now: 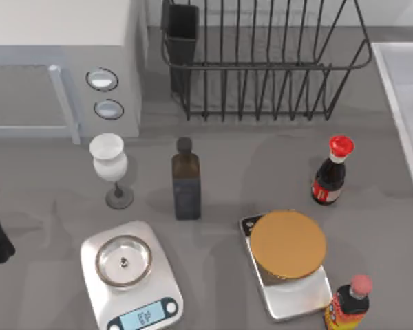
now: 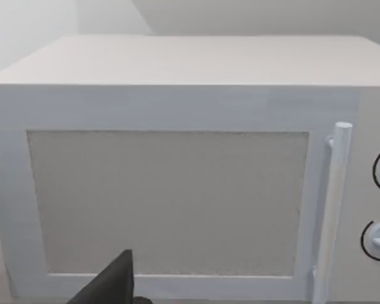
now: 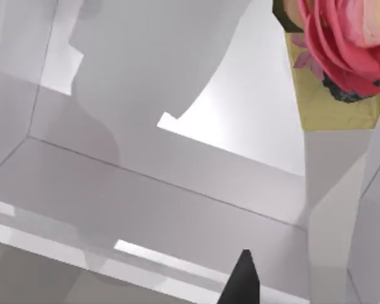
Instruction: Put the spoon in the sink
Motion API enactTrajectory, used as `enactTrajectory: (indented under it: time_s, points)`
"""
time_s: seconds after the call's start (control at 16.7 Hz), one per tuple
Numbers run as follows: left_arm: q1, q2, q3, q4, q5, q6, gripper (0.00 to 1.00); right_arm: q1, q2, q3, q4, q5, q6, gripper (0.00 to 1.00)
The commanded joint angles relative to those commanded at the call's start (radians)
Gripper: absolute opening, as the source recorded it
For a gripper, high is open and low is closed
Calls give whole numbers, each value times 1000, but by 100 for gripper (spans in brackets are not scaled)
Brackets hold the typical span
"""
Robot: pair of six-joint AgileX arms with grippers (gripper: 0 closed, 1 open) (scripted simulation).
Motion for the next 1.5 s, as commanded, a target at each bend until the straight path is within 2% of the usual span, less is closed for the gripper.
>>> enactTrajectory:
  time_s: [0.3,0.6,1.08,1.26,1.5]
  points:
    - [0,0,0,0,0,0,100,94,302,471,-115,4,108,0]
    - [0,0,0,0,0,0,100,153,456,695,-162,11,177,0]
    - [0,0,0,0,0,0,100,153,460,694,-150,11,184,0]
    - [0,0,0,0,0,0,100,155,423,591,-77,9,183,0]
    - [0,0,0,0,0,0,100,158,356,352,64,8,183,0]
